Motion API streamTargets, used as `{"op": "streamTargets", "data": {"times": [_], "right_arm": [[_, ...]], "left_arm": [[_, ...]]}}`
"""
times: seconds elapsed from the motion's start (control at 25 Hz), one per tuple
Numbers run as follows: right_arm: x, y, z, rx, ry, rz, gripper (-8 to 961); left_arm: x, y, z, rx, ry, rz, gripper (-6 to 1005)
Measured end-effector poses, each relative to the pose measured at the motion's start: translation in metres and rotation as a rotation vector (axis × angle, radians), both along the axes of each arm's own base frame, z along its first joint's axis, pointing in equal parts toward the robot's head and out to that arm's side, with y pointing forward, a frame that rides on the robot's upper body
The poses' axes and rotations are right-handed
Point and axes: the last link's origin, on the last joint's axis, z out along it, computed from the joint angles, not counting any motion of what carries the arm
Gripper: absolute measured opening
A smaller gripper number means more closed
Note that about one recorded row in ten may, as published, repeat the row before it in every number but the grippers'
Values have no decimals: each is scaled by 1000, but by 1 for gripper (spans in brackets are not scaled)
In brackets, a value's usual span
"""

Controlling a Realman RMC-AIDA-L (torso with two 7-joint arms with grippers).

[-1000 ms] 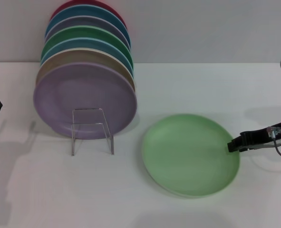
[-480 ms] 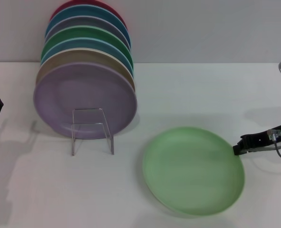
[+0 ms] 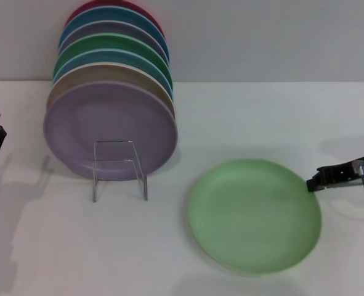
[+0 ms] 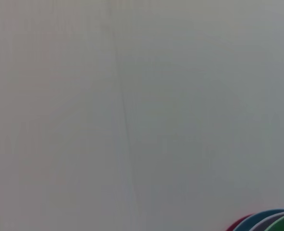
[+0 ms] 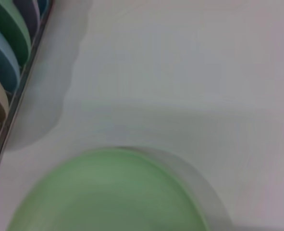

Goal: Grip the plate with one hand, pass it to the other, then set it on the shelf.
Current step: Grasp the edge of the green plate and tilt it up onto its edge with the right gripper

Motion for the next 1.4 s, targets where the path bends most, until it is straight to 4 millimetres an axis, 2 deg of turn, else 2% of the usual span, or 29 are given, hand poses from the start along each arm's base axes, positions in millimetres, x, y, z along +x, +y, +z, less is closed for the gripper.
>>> {"op": "streamTargets", "data": {"times": [0.4,0.76,0.88,1.0,1.12,1.28,1.4], "right_arm": [[-15,-12,36,139,-37,100,-2],[-9,-16,36,152,-25,87,0],[-9,-15,41,174,22,75,3],[-6,-15,55,205,78,35,5],[-3,-15,60,184,28,0,7],[1,-12,58,150,-40,-37,82],[0,-9,49,95,-64,-55,138]], "left_arm": [[8,2,-1,6,-18,-31,785],[11,4,-1,8,-20,-45,784],[11,4,0,9,-20,-47,784],[11,4,0,8,-24,-48,784],[11,4,-1,7,-25,-49,784],[12,4,-1,7,-23,-48,785],[12,5,-1,8,-21,-48,785]]}}
